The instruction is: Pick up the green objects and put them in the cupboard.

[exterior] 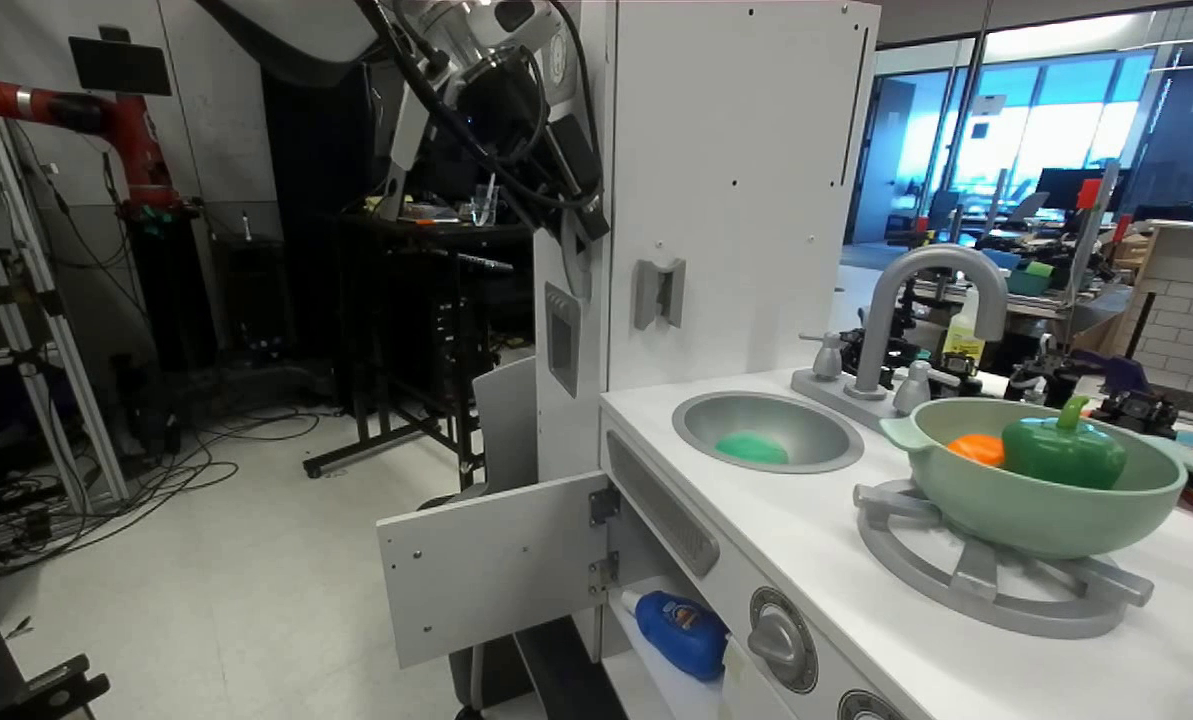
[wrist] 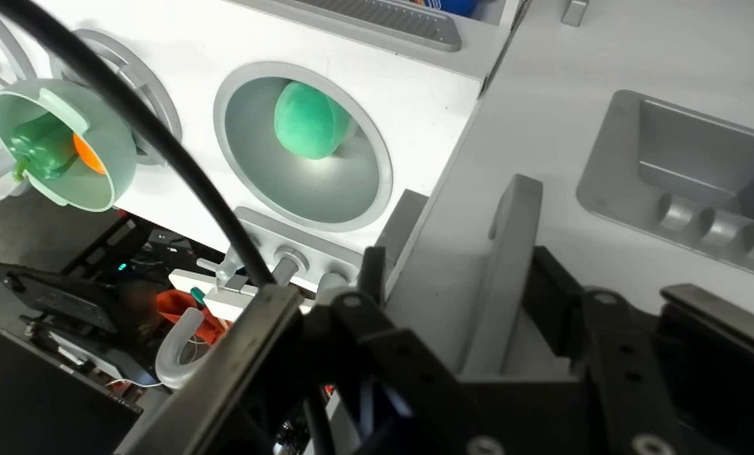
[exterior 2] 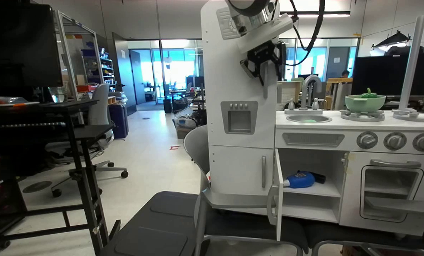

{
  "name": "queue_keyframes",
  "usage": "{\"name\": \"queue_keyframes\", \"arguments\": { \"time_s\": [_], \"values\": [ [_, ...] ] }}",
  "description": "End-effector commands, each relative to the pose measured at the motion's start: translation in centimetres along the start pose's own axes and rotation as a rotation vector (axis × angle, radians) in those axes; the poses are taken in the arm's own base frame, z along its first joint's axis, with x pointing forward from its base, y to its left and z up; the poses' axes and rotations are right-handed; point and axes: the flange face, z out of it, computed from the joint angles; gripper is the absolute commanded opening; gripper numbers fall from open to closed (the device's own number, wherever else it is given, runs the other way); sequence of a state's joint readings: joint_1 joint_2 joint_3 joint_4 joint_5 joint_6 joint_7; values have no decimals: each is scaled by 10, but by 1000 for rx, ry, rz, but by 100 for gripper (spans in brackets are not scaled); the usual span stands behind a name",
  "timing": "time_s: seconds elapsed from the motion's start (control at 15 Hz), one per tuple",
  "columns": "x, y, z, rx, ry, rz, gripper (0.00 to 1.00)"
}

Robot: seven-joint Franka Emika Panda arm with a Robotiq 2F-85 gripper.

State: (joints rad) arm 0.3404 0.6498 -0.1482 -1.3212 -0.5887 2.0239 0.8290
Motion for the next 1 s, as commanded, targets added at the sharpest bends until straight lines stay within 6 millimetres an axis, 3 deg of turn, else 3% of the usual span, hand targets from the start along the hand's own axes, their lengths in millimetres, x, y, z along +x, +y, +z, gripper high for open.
{"name": "queue_keyframes", "arguments": {
  "time_s": [0.0, 0.53, 0.6, 0.73, 0.8, 0.93],
  "values": [
    [-30, 7, -36, 19, 6, -34, 31],
    [-80, -21, -94, 100, -18, 23, 31],
    [-90, -22, -93, 118, -18, 16, 31],
    [-99, -40, -118, 140, -25, -8, 31],
    [-111, -42, -118, 157, -24, -21, 31],
    [-124, -69, -149, 184, -23, -90, 31]
  ]
}}
